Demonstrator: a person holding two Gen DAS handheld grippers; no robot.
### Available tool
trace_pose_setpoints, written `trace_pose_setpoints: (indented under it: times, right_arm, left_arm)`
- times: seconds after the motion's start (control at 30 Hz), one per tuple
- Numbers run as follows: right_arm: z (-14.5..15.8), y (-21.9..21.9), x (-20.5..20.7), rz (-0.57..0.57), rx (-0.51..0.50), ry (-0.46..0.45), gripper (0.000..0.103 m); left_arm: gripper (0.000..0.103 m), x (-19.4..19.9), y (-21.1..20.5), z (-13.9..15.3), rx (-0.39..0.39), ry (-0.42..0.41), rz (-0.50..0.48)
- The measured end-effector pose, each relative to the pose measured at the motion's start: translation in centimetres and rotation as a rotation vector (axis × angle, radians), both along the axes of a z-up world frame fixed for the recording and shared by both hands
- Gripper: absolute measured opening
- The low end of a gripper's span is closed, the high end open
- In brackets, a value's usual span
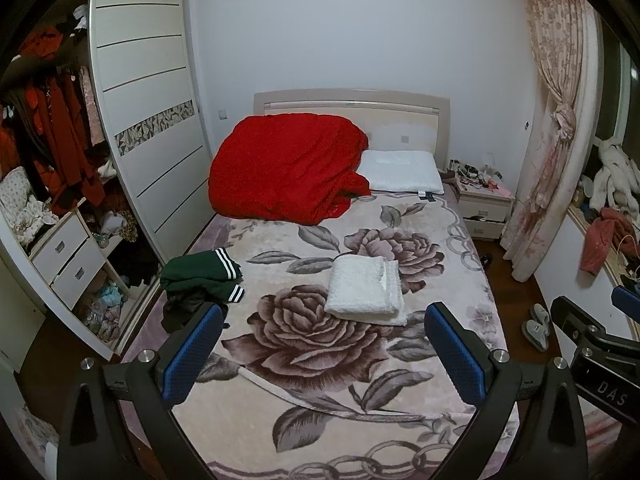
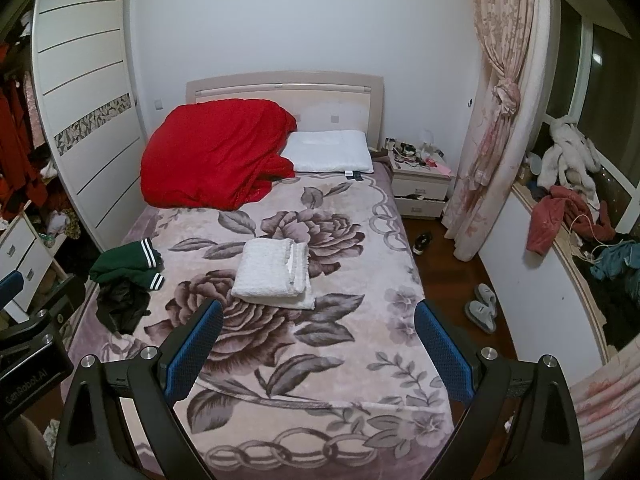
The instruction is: Fold large clothes
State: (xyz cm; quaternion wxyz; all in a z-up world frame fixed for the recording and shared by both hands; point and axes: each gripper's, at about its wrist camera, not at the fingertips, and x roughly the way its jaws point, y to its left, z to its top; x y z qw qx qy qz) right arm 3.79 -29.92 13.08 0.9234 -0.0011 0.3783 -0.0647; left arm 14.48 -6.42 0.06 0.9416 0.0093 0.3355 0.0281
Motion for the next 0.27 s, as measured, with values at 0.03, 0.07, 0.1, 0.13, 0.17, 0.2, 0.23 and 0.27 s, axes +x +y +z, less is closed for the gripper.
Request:
trace_pose_setpoints:
  times: [0.03,0.07,0.1,0.13,0.17,0.2,0.23,0.27]
  right_arm:
    - [-0.03,-0.02,-0.11,-0.001,-0.002,-0.001,0.098]
    - [-0.10,-0.14,-0.54,-0.004,0.000,-0.002,0.098]
    - [-0.13,-0.14,-0.56,-0.004,0.001,-0.002,0.098]
    - [0.02,0.06,-0.21,-0.002,0.000,-0.002,0.098]
    - [0.10,0.19,0.00,-0.001,0.001,-0.002,0.098]
    - [0.04,0.11,-0.38,-0.003,0.003,-0.003,0.098]
    - [0.15,0.27,-0.08,-0.002,0.001,-0.003,0.098]
    - [0.22,0.39,0.11,-0.001,0.000,-0.003,0.098]
  left_arm:
    - [0.103,-0.01,0.00,-0.01,0.001,-0.001,0.000]
    - [0.103,0.12,-0.02,0.05,0.002,0.000,0.001]
    - [0.103,-0.04,0.01,-0.03,-0.002,0.000,0.000]
    - [0.103,-0.03,0.01,-0.03,-0.003,-0.002,0.000]
    - [0.103,-0.04,0.00,0.05,-0.005,-0.004,0.004]
    - [0.103,-0.09,0.03,0.15,-0.007,-0.006,0.006]
    - [0.103,-0.06,0.09,0.23,-0.008,-0.006,0.007]
    - [0.103,-0.01,0.10,0.28,-0.008,-0.007,0.008]
